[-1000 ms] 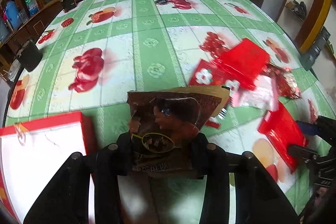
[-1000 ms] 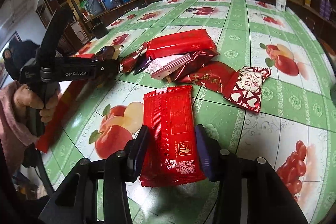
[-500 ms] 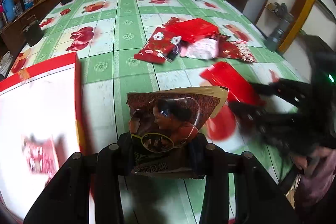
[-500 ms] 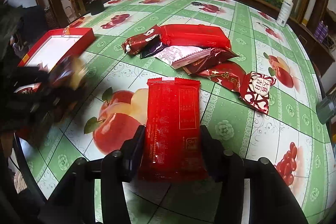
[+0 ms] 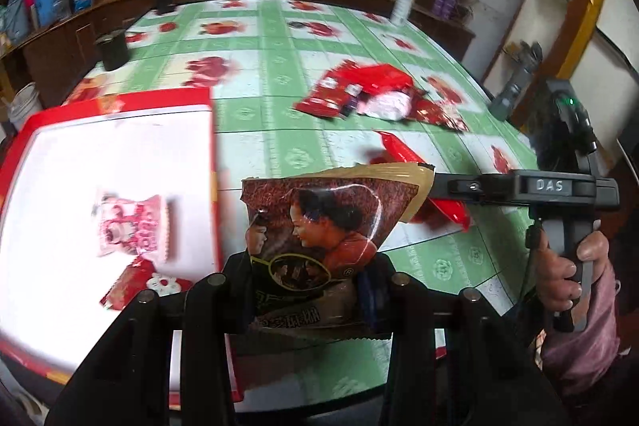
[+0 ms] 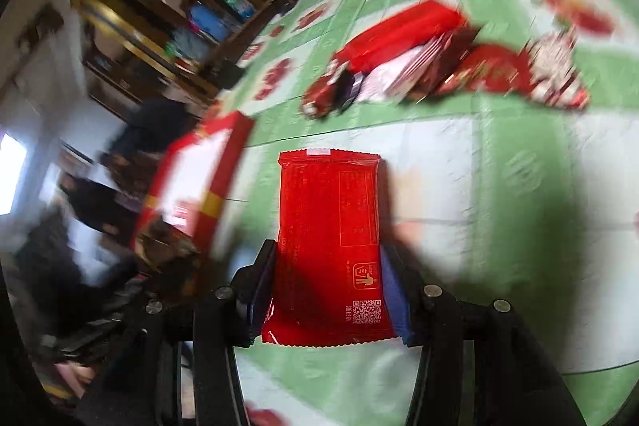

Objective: Organize snacks
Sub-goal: 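Carry both packets to the white tray and open both grippers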

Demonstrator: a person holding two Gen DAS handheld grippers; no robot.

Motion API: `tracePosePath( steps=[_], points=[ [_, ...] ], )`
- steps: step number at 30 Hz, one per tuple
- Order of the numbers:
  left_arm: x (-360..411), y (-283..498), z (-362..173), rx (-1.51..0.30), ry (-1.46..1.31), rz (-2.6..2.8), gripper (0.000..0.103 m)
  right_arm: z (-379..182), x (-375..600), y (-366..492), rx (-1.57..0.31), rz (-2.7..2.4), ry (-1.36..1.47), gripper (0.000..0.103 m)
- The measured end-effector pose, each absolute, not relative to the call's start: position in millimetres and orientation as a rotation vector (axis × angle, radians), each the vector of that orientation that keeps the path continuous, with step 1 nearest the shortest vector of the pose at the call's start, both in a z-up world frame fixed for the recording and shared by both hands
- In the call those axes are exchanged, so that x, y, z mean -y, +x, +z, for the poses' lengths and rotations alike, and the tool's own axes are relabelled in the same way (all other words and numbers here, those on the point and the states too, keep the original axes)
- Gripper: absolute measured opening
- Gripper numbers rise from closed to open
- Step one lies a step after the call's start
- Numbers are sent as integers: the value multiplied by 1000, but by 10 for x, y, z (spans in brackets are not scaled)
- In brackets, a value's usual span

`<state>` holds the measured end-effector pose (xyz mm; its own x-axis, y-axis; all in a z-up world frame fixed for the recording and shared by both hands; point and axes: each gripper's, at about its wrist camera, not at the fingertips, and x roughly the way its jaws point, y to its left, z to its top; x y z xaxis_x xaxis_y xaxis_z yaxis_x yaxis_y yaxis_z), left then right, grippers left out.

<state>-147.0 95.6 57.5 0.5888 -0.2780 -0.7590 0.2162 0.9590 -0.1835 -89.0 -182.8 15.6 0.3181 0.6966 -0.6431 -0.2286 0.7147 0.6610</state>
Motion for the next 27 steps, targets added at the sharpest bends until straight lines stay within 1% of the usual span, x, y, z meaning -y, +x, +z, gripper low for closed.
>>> tracePosePath(
  steps=[4, 10, 17, 22, 27],
  points=[
    [-1214, -1572, 729, -850, -143, -269, 38, 178, 1644, -865, -1084, 753, 602, 50],
    [-1745, -1687, 891, -778, -214, -197, 38, 363, 1081, -808, -1068, 872, 611, 50],
    [-2263, -1643, 651, -809, -173, 25, 38, 442, 191, -737, -1101, 956, 530, 50],
    [-2429, -1650, 511, -839, -170, 70, 38, 322, -274, -728, -1155, 969, 487, 50],
    [-2548, -1569, 456, -866, -146, 138, 38, 315, -583, -721, -1154, 958, 414, 51]
  ],
)
